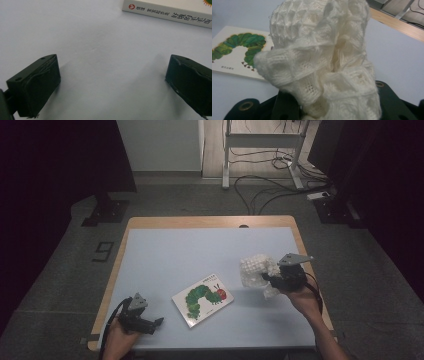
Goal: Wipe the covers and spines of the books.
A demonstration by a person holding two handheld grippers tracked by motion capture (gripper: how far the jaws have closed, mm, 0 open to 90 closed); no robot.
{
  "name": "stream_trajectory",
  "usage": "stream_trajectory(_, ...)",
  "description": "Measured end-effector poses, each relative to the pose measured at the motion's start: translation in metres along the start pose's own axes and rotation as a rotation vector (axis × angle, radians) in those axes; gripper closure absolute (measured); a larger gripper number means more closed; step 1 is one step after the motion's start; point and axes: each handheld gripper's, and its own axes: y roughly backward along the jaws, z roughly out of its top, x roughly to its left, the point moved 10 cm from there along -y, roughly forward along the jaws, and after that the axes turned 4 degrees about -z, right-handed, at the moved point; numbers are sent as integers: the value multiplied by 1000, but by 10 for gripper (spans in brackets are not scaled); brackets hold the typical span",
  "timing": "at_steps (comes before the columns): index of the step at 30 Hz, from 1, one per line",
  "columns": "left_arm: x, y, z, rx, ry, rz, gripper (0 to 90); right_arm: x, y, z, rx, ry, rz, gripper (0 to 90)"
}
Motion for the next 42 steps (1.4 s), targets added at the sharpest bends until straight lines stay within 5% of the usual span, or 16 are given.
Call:
stream_trajectory(17,0,0,0,-1,1,0,0,-37,41,-40,11,-61,-99,598)
stream_trajectory(32,0,0,0,-3,3,0,0,-29,12,-100,79,-77,-113,587)
stream_trajectory(42,0,0,0,-3,3,0,0,-23,-3,-124,112,-84,-105,538)
